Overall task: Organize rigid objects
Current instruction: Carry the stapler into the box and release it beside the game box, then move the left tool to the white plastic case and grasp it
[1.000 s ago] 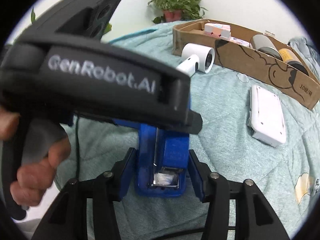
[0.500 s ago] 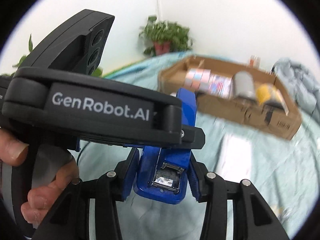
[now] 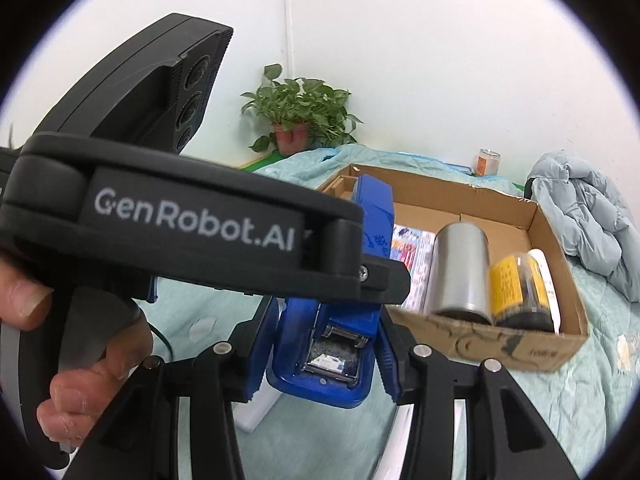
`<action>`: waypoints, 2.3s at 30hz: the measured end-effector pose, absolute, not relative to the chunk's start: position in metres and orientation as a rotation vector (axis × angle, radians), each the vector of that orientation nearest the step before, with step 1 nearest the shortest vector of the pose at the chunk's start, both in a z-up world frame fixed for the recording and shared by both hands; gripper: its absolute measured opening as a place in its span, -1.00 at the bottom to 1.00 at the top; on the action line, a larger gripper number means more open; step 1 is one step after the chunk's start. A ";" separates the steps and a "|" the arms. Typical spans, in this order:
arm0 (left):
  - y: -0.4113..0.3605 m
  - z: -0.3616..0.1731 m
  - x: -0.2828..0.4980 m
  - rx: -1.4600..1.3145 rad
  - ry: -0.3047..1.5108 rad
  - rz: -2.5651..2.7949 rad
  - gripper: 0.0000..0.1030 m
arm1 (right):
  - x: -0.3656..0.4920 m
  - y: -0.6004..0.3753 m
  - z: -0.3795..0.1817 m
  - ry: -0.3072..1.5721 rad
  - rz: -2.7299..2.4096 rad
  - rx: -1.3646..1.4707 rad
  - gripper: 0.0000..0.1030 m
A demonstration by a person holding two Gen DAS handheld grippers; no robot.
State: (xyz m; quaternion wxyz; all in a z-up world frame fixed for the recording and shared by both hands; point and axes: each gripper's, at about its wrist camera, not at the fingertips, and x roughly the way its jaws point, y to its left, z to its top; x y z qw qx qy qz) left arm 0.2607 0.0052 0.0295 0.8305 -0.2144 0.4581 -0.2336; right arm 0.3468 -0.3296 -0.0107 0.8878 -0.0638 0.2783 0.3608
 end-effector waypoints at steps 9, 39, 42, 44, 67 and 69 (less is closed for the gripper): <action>-0.001 0.028 0.352 -0.448 1.045 -0.527 0.06 | 0.417 -0.323 -0.006 0.672 0.728 -0.053 -0.13; 0.049 0.021 0.235 -0.134 0.728 -0.083 0.99 | 0.367 -0.393 -0.065 0.646 0.678 -0.081 0.67; 0.046 -0.002 0.205 -0.111 0.757 -0.045 0.99 | 0.356 -0.400 -0.080 0.711 0.689 -0.087 0.67; 0.045 -0.018 0.189 -0.110 0.794 -0.026 0.99 | 0.350 -0.409 -0.087 0.745 0.669 -0.072 0.67; -0.028 -0.064 0.161 -0.071 0.919 -0.033 0.99 | 0.357 -0.408 -0.142 0.988 0.533 -0.144 0.29; -0.037 -0.065 0.163 -0.074 0.937 -0.053 0.99 | 0.354 -0.415 -0.141 1.003 0.547 -0.114 0.29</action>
